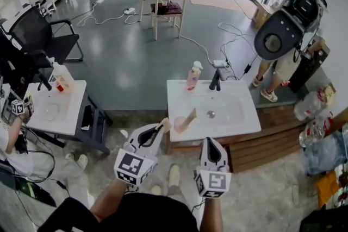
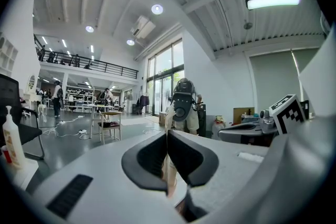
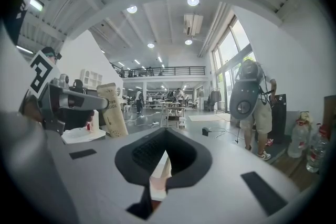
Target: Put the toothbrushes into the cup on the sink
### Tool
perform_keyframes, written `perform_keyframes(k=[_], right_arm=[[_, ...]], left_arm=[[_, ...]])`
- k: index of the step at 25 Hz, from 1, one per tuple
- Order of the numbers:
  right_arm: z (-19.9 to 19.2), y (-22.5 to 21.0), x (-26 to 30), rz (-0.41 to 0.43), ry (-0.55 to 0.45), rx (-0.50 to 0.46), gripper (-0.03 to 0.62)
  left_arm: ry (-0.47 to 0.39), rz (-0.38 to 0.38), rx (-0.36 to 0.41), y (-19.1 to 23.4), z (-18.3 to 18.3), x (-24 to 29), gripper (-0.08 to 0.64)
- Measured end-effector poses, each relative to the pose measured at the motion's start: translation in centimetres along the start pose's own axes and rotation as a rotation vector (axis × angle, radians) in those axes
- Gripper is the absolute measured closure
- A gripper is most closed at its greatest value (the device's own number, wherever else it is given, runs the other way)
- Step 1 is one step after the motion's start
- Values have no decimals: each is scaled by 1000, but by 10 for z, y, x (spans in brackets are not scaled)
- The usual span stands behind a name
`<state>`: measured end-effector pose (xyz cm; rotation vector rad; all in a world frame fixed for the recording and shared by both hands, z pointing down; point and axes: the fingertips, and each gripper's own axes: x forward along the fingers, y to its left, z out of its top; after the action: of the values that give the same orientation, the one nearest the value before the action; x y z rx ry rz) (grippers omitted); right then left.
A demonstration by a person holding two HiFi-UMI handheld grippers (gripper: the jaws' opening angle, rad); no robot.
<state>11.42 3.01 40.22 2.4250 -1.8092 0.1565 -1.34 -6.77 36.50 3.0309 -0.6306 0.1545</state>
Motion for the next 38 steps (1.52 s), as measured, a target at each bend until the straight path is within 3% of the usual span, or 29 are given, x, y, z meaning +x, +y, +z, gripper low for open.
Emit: perform_keyframes(k=[15,38], right_arm=[[-16,-24,19,-6,14,29,594],[-77,-79,76,21,145,110,594]], left_arm=[[25,2,-27,8,-13,40,555],[166,32,-118,18,-86,131,555]])
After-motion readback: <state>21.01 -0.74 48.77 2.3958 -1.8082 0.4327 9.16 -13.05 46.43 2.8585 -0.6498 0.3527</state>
